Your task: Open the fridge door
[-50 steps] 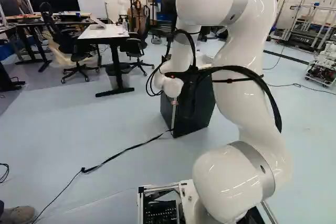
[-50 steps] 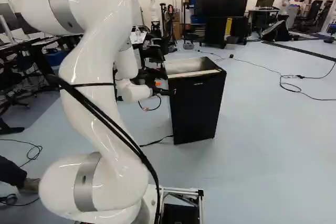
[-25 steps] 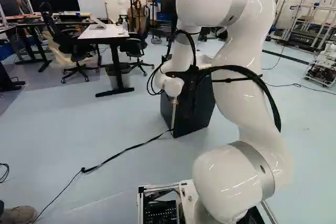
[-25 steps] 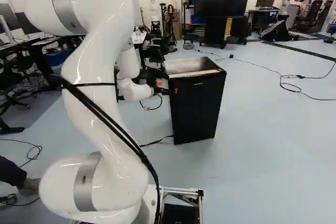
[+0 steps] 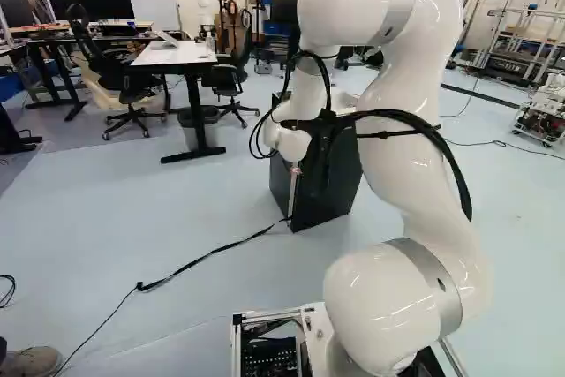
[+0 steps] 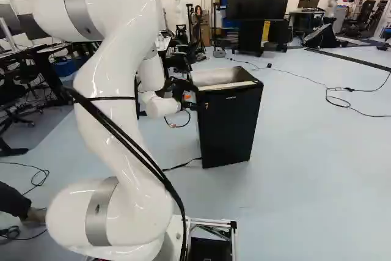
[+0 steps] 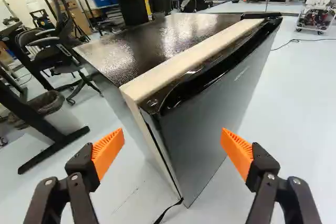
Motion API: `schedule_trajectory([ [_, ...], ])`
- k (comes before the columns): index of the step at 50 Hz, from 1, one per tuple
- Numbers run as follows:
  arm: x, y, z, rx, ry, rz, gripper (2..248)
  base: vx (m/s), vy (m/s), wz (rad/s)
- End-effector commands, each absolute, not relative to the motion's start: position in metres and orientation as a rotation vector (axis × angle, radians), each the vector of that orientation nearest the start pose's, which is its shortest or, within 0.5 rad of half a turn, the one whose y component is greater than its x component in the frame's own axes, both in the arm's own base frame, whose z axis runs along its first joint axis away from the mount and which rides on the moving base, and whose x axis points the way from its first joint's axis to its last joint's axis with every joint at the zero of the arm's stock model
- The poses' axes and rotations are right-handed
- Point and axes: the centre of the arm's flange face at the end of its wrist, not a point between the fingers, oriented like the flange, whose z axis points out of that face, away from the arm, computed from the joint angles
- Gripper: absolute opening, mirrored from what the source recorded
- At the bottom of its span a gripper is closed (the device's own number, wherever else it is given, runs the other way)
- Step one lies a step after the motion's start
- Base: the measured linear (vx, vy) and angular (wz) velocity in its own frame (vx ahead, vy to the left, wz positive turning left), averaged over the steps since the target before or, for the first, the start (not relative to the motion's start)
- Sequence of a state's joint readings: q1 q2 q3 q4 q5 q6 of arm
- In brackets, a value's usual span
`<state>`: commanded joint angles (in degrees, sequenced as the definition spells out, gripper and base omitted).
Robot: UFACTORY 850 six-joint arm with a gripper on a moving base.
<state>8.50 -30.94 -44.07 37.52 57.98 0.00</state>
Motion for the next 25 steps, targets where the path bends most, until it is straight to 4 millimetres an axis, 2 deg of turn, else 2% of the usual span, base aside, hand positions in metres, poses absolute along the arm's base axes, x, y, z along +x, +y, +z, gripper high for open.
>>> schedule_trajectory([
  [25, 0.5175, 0.02, 0.2847, -2.62, 0.823, -1.858, 247, 0.0, 0.0, 0.0],
])
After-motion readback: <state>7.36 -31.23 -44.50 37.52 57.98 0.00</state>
